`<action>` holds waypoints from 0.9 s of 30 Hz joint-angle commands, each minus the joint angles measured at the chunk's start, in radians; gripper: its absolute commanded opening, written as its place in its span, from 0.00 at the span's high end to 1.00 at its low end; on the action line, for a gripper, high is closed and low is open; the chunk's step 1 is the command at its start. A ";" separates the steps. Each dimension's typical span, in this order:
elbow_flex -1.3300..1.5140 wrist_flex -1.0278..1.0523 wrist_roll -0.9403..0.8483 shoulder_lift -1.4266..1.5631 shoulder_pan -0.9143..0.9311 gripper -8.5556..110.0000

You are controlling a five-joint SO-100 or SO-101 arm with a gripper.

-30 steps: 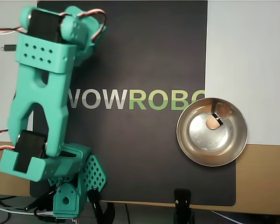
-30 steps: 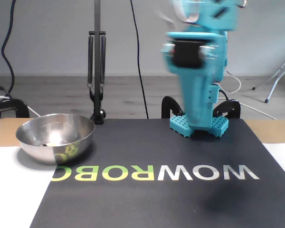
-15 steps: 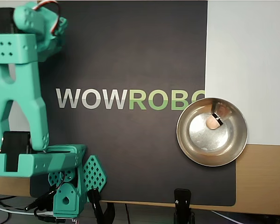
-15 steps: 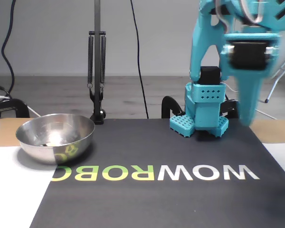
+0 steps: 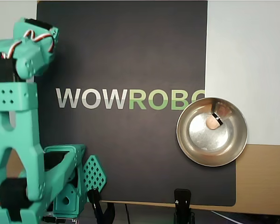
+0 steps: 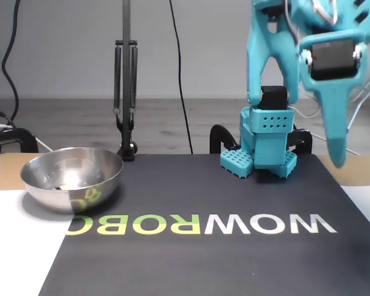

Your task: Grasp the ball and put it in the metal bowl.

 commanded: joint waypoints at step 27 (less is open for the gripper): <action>1.189 -0.767 -0.388 0.930 0.002 0.93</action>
